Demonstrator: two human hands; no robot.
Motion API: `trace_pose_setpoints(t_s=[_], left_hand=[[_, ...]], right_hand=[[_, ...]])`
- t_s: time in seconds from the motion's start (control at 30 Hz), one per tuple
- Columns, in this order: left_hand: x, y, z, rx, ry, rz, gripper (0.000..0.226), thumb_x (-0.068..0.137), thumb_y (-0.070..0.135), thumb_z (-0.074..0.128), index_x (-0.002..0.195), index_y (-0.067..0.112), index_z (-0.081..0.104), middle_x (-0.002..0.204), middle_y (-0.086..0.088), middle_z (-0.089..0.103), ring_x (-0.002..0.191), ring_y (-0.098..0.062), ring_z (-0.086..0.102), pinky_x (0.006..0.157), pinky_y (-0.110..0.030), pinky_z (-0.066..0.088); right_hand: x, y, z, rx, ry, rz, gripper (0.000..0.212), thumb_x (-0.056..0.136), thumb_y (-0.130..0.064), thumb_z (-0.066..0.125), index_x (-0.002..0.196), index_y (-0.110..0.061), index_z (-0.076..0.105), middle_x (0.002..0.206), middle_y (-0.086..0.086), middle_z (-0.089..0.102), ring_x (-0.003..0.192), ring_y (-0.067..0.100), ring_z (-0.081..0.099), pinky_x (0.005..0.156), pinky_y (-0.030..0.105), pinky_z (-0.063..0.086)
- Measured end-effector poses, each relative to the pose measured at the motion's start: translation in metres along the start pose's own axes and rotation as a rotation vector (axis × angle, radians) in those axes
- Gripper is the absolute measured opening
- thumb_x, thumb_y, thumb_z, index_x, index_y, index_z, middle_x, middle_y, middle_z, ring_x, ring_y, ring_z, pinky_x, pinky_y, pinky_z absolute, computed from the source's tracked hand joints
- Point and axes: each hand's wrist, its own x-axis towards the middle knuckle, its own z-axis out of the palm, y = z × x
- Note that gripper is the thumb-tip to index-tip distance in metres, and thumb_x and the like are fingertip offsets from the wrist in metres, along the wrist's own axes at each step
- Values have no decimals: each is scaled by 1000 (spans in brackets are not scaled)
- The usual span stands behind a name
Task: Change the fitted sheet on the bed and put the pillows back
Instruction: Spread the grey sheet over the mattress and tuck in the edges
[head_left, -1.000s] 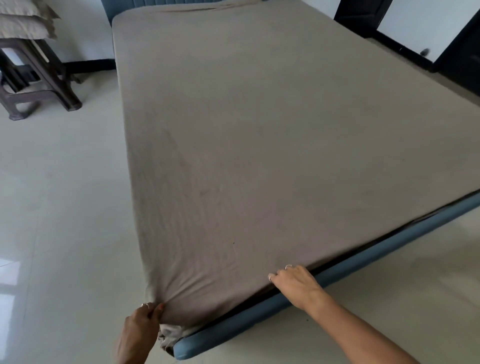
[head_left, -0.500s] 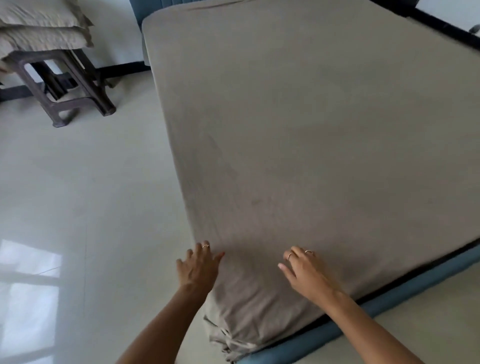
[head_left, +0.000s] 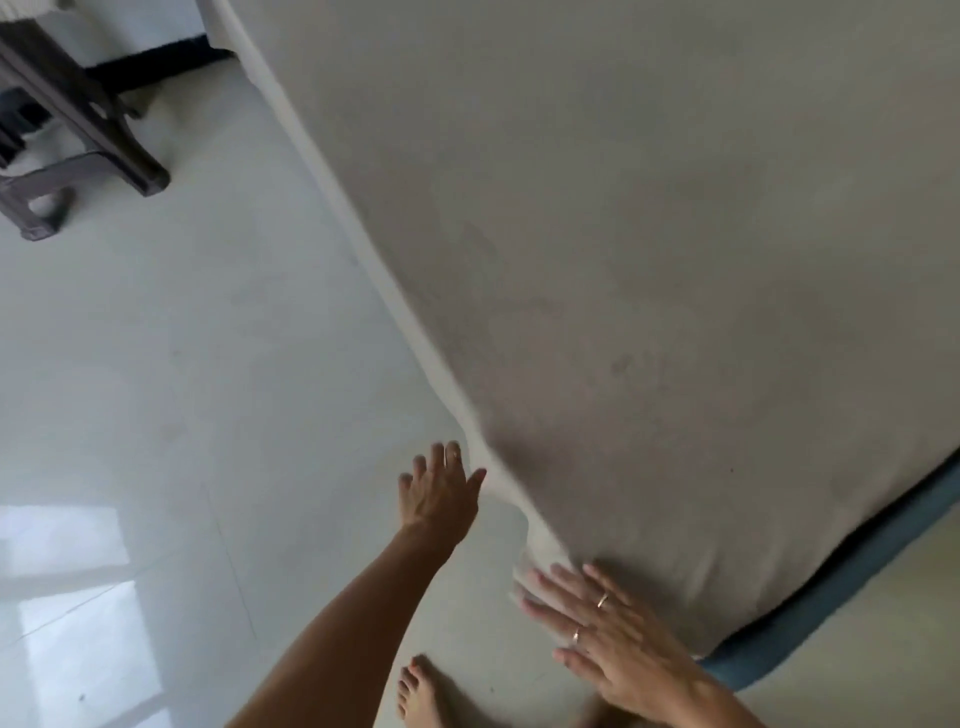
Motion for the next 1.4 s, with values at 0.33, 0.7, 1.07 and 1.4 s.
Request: trace_pose_setpoints(t_s=[0.33, 0.7, 1.07, 1.4], left_hand=[[97, 96, -30, 375, 112, 732, 70, 98, 57, 27, 153, 28, -5, 160, 4, -13, 148, -20, -9, 117, -46, -6], [121, 68, 24, 449, 66, 1034, 67, 97, 61, 18, 153, 25, 23, 160, -11, 16, 146, -35, 15, 111, -54, 13], [126, 66, 25, 417, 92, 1123, 66, 95, 62, 17, 148, 27, 35, 157, -14, 25, 143, -37, 23, 110, -57, 18], [129, 56, 40, 372, 299, 1272, 62, 98, 51, 10, 145, 24, 41, 154, -8, 33, 140, -42, 30, 107, -61, 24]], right_hand=[[77, 114, -22, 93, 196, 835, 68, 97, -60, 13, 149, -21, 32, 157, 0, 25, 143, 20, 28, 115, 49, 16], [43, 21, 26, 56, 542, 1752, 49, 95, -41, 35, 142, -29, 44, 149, 2, 41, 132, 25, 46, 106, 54, 29], [45, 9, 36, 216, 814, 1914, 59, 94, -49, 33, 146, -23, 38, 155, 2, 31, 142, 21, 28, 113, 46, 26], [49, -11, 61, 510, 1608, 1983, 44, 101, -18, 42, 145, -18, 39, 129, -7, 56, 111, 7, 55, 100, 28, 40]])
